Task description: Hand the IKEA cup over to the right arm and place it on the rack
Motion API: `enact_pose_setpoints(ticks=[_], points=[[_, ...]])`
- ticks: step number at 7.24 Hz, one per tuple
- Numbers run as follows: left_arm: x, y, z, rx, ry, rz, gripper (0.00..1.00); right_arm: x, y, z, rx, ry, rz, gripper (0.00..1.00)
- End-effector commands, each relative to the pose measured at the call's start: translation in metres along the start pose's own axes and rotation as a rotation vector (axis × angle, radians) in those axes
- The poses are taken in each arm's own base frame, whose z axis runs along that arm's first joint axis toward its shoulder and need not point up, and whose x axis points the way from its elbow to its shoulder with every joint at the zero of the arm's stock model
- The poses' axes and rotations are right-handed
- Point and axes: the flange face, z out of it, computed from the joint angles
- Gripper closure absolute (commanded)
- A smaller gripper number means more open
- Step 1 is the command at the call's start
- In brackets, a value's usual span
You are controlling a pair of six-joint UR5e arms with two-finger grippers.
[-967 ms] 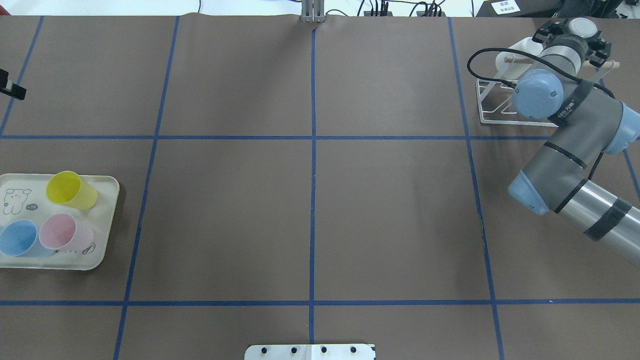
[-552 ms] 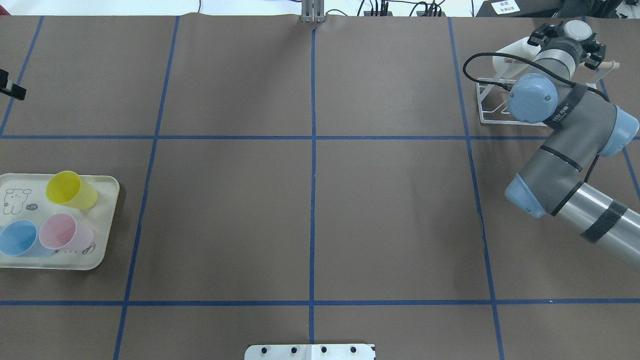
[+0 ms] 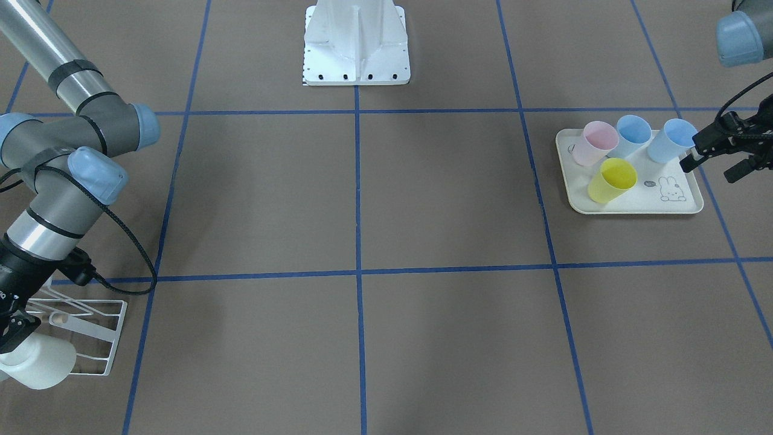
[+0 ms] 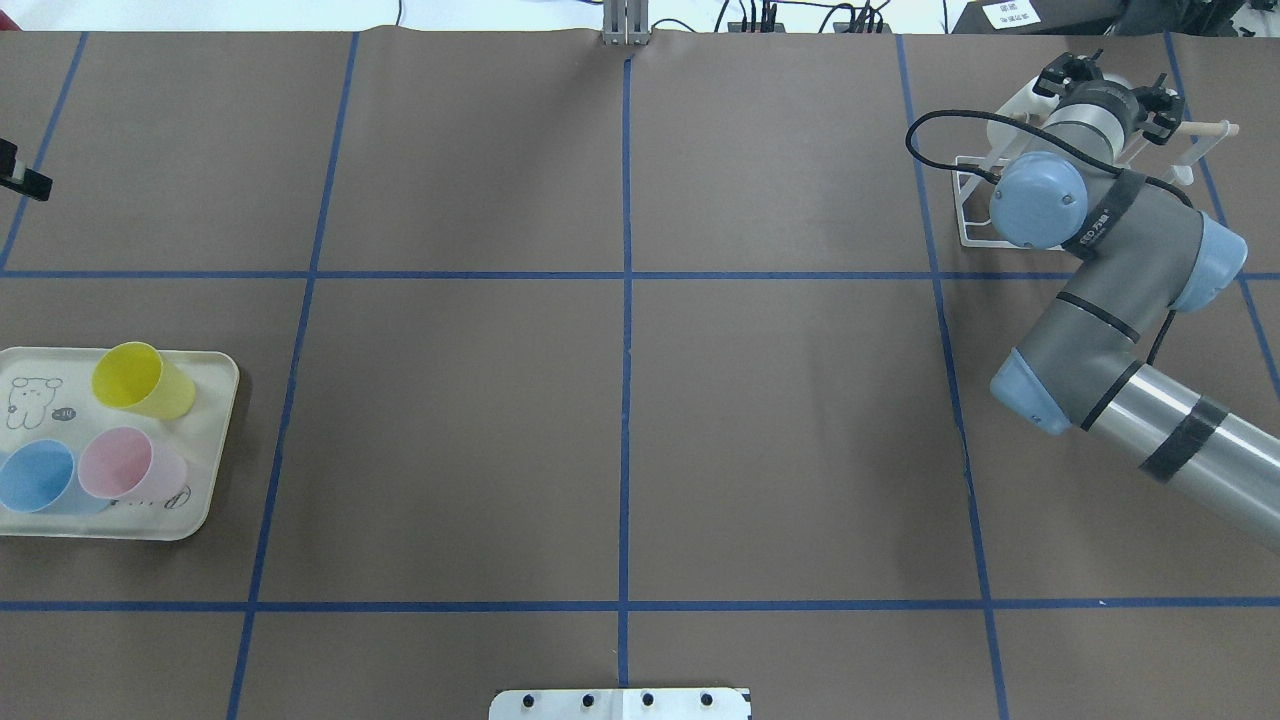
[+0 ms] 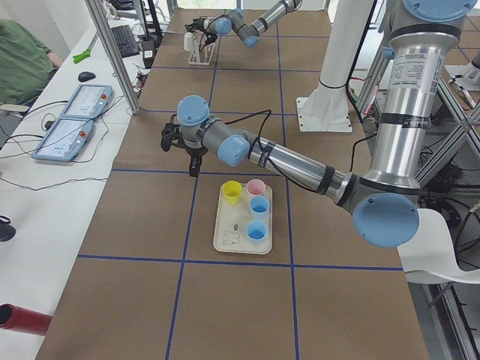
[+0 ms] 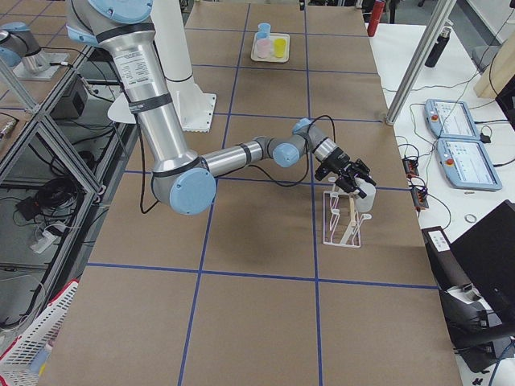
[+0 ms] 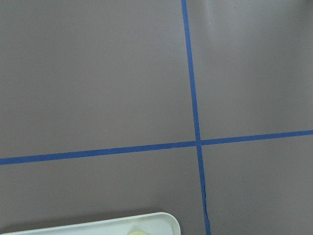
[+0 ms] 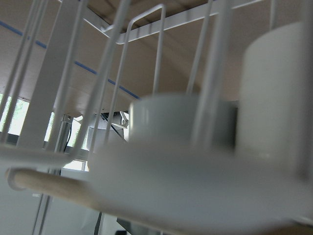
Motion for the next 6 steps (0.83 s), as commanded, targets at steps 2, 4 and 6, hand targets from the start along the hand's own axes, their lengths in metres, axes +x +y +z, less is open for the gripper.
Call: enact_pose_setpoints(ticks=[2,4,6], points=[[0.0,0.0,0.0,0.0,0.0,-0.002,0.0,0.011,0.006,-0.006,0.001,0.014,0.012,0.01],[0.004,0.001,-0.003,0.006,0.003,0.008,0.0,0.03,0.035,-0.018,0.04,0.048,0.133,0.01],[0.011,0.003,-0.01,0.028,-0.006,0.038,0.0,0.025,0.072,-0.022,0.213,0.062,0.437,0.01]])
